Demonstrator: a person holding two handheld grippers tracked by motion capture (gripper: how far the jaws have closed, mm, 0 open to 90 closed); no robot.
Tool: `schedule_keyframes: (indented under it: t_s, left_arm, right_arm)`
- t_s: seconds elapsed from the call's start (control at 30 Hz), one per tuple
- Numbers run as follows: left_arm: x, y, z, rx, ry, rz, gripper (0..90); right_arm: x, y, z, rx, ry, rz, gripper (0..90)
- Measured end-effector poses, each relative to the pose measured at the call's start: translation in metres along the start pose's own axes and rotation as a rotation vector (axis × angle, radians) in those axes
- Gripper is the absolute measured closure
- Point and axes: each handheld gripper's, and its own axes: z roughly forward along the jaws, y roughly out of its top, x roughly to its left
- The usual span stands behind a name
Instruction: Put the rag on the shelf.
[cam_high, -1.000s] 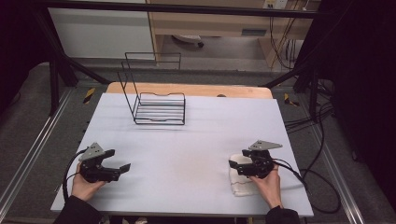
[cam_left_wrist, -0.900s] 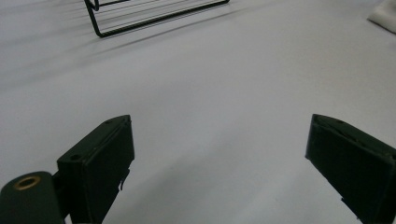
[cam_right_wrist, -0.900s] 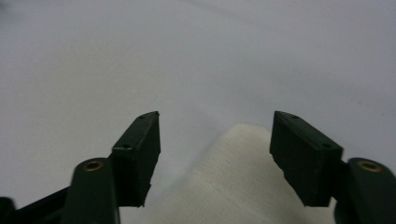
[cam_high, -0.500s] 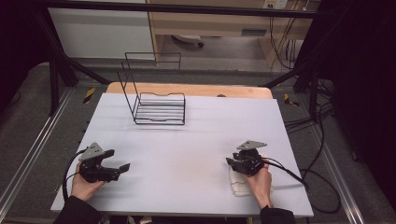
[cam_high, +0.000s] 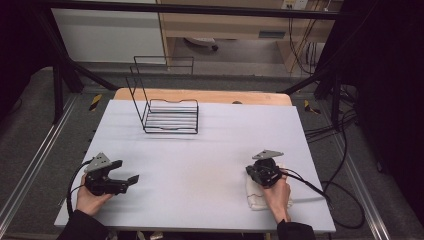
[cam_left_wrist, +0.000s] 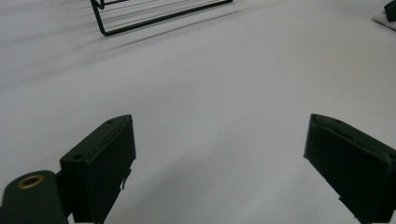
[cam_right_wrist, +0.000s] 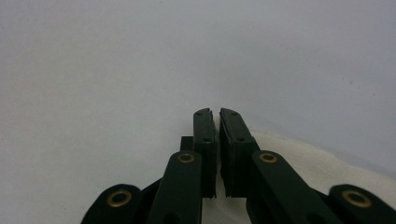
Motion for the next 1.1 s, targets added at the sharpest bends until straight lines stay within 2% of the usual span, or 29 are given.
schedule_keyframes:
  t_s: [0.07,0.1,0.13,0.17,0.23,0.33,0.43,0.6,0.67,0.77,0.8,0.83,0.9,0.93,0.97,1.0,1.03,1.1]
  left_arm:
    - [0.0,0.0,0.0,0.001,0.001,0.002,8.7]
    - [0.0,0.0,0.0,0.0,0.0,0.0,8.8]
    - [0.0,0.0,0.0,0.0,0.0,0.0,8.8]
    - [0.0,0.001,0.0,0.001,0.001,0.0,8.8]
    - [0.0,0.001,0.0,0.002,0.001,0.001,8.8]
    - [0.0,0.001,0.0,0.001,0.002,0.001,8.8]
    - [0.0,0.001,0.0,0.001,0.003,0.002,8.8]
    - [0.0,0.0,0.0,0.0,0.005,-0.001,8.8]
    - [0.0,0.0,0.0,-0.003,0.005,-0.005,8.8]
    - [0.0,0.001,0.0,-0.003,0.005,-0.005,8.8]
    - [0.0,0.001,0.0,-0.003,0.005,-0.004,8.8]
    - [0.0,0.001,0.0,-0.003,0.005,-0.004,8.8]
    - [0.0,0.001,-0.001,-0.003,0.005,-0.003,8.8]
    - [0.0,0.001,-0.001,-0.003,0.006,-0.002,8.8]
    - [0.0,0.001,-0.001,-0.003,0.006,-0.002,8.8]
    - [0.0,0.001,-0.001,-0.004,0.006,-0.003,8.8]
    - [0.0,0.001,-0.001,-0.003,0.007,-0.003,8.8]
    - [0.001,0.001,-0.001,-0.003,0.008,-0.003,8.8]
  right_arm:
    - [0.0,0.0,-0.001,-0.009,0.007,0.002,86.7]
    - [0.0,0.001,-0.004,-0.036,0.038,0.02,86.8]
    - [0.0,0.001,-0.004,-0.036,0.038,0.02,86.8]
    - [0.001,0.003,-0.008,-0.059,0.067,0.028,86.8]
    - [0.002,0.004,-0.009,-0.068,0.075,0.023,86.8]
    - [0.012,0.008,-0.008,-0.074,0.114,-0.008,86.9]
    - [0.019,0.012,-0.006,-0.076,0.132,-0.028,86.9]
    - [0.029,0.019,-0.002,-0.089,0.175,-0.033,87.0]
    - [0.039,0.025,0.002,-0.095,0.198,-0.045,87.0]
    - [0.046,0.03,0.006,-0.099,0.217,-0.056,86.9]
    - [0.056,0.035,0.01,-0.106,0.235,-0.069,87.0]
    - [0.056,0.035,0.01,-0.106,0.235,-0.069,87.0]
    - [0.07,0.044,0.019,-0.103,0.261,-0.088,86.9]
    - [0.07,0.044,0.019,-0.103,0.261,-0.088,86.9]
    - [0.08,0.049,0.026,-0.102,0.272,-0.103,86.9]
    - [0.08,0.049,0.026,-0.102,0.272,-0.103,86.9]
    - [0.088,0.054,0.032,-0.089,0.28,-0.114,86.9]
    - [0.092,0.056,0.035,-0.093,0.283,-0.121,87.0]
